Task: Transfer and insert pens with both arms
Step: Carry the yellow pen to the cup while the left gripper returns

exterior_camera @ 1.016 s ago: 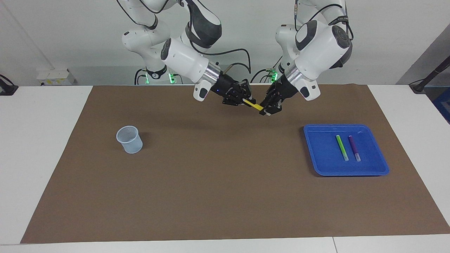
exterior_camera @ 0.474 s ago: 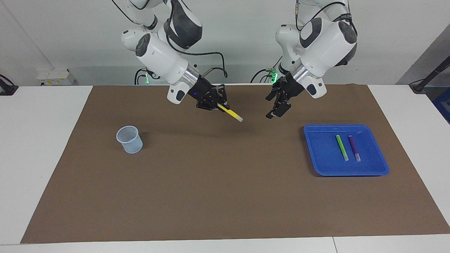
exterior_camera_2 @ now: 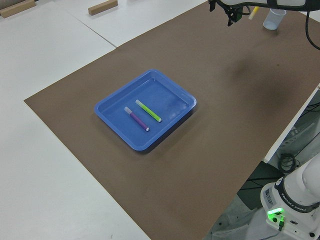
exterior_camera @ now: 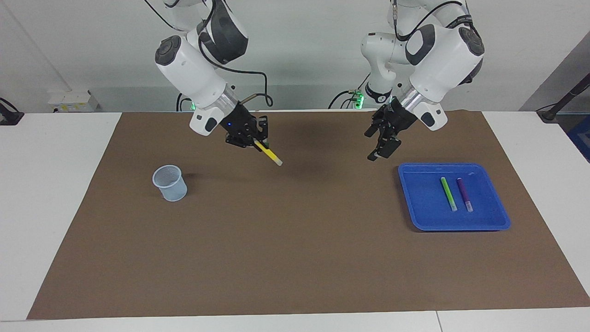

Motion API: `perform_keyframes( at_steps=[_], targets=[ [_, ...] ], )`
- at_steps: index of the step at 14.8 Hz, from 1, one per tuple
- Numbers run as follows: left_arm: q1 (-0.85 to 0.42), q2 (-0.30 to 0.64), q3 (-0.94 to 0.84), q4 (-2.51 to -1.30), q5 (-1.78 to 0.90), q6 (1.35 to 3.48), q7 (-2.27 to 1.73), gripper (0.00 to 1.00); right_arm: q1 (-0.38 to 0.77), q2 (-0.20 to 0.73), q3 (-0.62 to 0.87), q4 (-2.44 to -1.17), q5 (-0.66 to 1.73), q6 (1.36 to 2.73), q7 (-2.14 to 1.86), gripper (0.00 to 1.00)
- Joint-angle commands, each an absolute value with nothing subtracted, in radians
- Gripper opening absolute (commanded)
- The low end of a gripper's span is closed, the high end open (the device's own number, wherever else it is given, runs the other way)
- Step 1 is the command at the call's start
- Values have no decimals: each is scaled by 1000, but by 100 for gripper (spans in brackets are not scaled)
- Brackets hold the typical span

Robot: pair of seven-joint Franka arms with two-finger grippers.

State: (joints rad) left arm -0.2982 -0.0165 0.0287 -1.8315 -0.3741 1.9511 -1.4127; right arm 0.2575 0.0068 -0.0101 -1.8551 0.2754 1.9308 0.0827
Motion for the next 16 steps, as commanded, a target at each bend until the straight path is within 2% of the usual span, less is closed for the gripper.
perform_keyframes(
  at_steps=[1, 9, 13, 16],
  targets=[
    [-249, -38, 25, -1847, -351, 1936, -1260, 100, 201, -20, 2, -1859, 143, 1876, 89, 0],
    [-86, -75, 25, -1900, -232, 1833, -526, 100, 29, -64, 6, -1890, -28, 1810, -40, 0],
    [-25, -61, 23, -1931, -124, 1848, -165, 100, -23, -100, 8, -1969, -58, 1870, -83, 0],
    [46, -45, 23, -2002, -101, 1958, 84, 100, -25, -132, 6, -2058, -64, 1949, -89, 0]
  ],
)
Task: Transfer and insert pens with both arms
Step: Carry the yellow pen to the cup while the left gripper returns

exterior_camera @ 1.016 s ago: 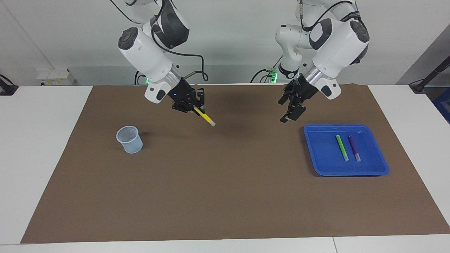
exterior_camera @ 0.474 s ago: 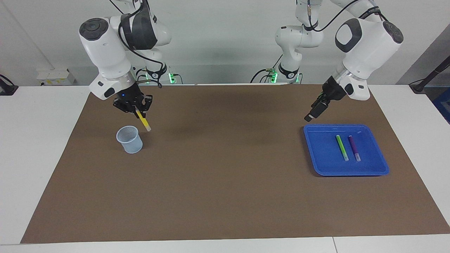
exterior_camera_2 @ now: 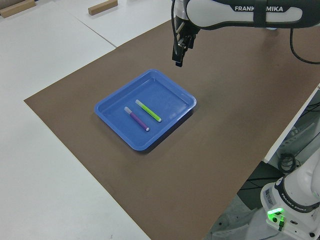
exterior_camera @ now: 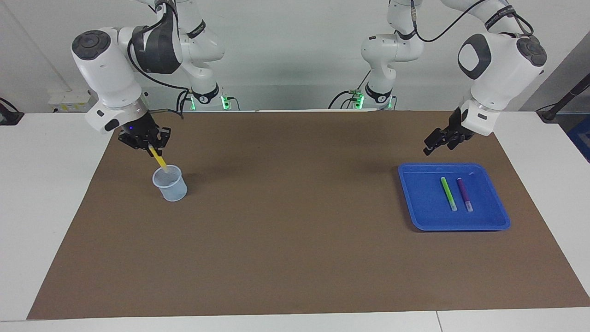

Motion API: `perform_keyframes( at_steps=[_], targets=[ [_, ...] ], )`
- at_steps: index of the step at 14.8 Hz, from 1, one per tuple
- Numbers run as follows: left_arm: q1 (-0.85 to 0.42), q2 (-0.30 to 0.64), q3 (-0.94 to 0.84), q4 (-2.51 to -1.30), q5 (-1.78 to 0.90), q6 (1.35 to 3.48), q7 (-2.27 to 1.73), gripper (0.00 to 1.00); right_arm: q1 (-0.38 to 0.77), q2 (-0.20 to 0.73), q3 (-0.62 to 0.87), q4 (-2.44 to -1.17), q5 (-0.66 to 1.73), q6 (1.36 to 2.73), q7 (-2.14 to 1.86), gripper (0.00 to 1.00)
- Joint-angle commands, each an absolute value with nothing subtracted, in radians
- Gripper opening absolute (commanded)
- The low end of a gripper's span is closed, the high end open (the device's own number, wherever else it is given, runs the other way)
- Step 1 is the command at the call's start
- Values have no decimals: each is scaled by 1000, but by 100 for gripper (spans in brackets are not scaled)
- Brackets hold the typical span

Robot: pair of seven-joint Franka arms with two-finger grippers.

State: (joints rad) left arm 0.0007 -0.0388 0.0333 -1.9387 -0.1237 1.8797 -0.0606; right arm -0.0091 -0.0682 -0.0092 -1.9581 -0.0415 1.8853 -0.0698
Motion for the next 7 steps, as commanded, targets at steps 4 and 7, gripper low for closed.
perform_keyframes(
  at_steps=[4, 7],
  targets=[
    [63, 38, 23, -2054, -75, 2120, 229, 100, -34, -143, 6, -2117, -64, 1996, -87, 0],
    [64, 104, 23, -2049, 0, 2189, 236, 100, -35, -141, 6, -2154, -64, 2045, -89, 0]
  ],
)
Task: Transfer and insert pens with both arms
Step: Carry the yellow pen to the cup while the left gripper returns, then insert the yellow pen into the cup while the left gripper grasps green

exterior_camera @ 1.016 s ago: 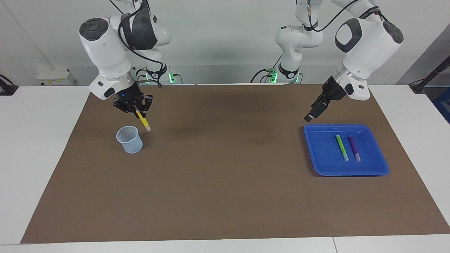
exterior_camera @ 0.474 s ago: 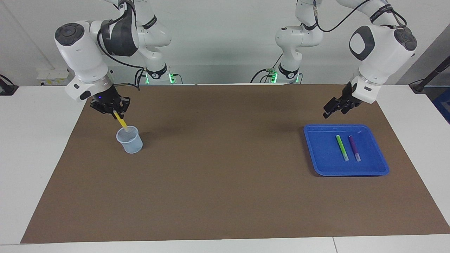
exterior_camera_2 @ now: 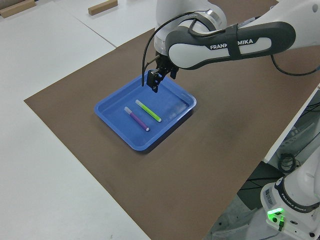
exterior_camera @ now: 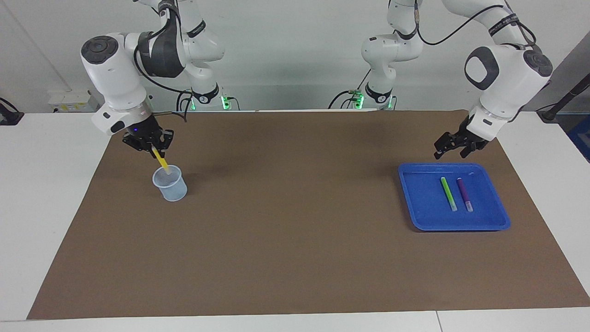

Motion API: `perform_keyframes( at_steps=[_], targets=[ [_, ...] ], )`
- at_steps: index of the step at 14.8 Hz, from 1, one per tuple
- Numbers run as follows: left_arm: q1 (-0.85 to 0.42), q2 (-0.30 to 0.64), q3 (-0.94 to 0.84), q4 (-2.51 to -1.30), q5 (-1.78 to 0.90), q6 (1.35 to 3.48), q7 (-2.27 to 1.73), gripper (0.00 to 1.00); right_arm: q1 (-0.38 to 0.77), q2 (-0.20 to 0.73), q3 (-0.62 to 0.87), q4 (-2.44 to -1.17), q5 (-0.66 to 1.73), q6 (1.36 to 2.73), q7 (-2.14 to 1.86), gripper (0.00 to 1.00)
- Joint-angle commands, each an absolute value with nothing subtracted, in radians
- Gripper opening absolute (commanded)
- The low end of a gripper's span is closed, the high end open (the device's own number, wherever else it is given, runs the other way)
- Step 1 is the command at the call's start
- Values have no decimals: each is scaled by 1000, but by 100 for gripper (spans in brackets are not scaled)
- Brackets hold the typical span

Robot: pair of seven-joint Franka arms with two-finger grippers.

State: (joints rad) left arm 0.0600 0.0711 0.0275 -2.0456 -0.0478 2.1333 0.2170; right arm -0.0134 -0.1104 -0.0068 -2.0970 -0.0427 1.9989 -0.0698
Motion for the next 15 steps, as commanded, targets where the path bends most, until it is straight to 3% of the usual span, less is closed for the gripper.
perform_keyframes(
  at_steps=[1, 6, 11, 12, 13, 14, 15],
  targets=[
    [66, 133, 23, -2048, 2, 2218, 236, 100, -35, -138, 6, -2160, -64, 2055, -87, 0],
    [92, 230, 23, -1984, 35, 2275, 236, 100, -48, -127, 6, -2207, -64, 2121, -86, 0],
    [115, 265, 23, -1993, 35, 2305, 229, 100, -61, -68, 6, -2218, -64, 2190, -65, 0],
    [118, 273, 23, -1994, 35, 2307, 226, 100, -61, -64, 8, -2218, -64, 2194, -51, 5],
    [117, 275, 23, -1996, 35, 2309, 222, 100, -61, -64, 8, -2218, -64, 2192, -48, 31],
    [118, 275, 23, -2000, 35, 2309, 221, 100, -60, -64, 8, -2217, -64, 2191, -49, 41],
    [120, 275, 23, -2003, 35, 2312, 215, 100, -58, -64, 8, -2214, -64, 2183, -49, 42]
  ],
)
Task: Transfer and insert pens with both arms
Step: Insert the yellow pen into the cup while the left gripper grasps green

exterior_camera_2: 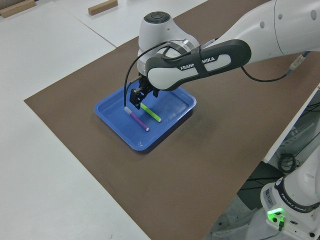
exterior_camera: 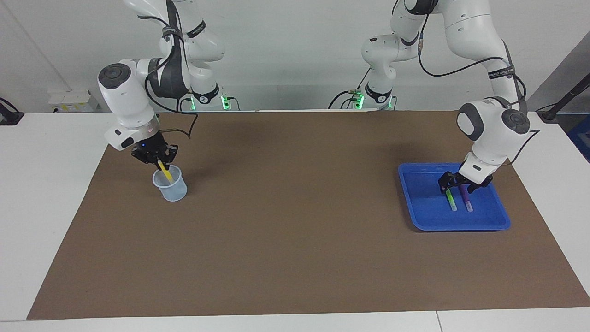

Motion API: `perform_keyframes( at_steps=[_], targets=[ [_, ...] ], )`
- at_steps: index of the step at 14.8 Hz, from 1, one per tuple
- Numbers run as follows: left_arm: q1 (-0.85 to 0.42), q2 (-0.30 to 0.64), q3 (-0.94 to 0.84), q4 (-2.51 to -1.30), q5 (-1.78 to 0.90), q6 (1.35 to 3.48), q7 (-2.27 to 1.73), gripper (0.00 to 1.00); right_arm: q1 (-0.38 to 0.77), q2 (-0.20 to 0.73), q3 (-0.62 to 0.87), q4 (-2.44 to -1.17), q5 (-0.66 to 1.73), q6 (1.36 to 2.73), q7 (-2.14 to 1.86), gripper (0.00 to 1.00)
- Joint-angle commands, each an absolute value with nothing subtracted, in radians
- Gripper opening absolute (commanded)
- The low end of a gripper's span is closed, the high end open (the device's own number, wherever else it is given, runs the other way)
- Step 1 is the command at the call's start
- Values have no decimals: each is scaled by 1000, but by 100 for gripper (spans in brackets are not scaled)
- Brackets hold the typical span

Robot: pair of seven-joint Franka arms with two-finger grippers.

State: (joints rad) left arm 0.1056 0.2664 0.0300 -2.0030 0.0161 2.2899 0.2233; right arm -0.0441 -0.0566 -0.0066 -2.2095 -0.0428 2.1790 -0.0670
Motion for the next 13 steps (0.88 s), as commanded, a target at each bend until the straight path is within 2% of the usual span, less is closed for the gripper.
perform_keyframes(
  at_steps=[1, 6, 8, 10, 13],
  targets=[
    [117, 275, 23, -2016, 35, 2319, 190, 100, -57, -64, 8, -2214, -64, 2180, -49, 48],
    [103, 278, 21, -2052, 37, 2372, 152, 100, -48, -84, 9, -2194, -64, 2128, -51, 51],
    [103, 279, 23, -2054, 37, 2372, 153, 93, -48, -101, 9, -2171, -64, 2079, -51, 50],
    [103, 284, 23, -2065, 37, 2375, 155, 91, -48, -112, 11, -2146, -63, 2030, -52, 50],
    [103, 284, 23, -2066, 37, 2373, 155, 81, -46, -124, 11, -2112, -52, 1968, -52, 50]
  ],
)
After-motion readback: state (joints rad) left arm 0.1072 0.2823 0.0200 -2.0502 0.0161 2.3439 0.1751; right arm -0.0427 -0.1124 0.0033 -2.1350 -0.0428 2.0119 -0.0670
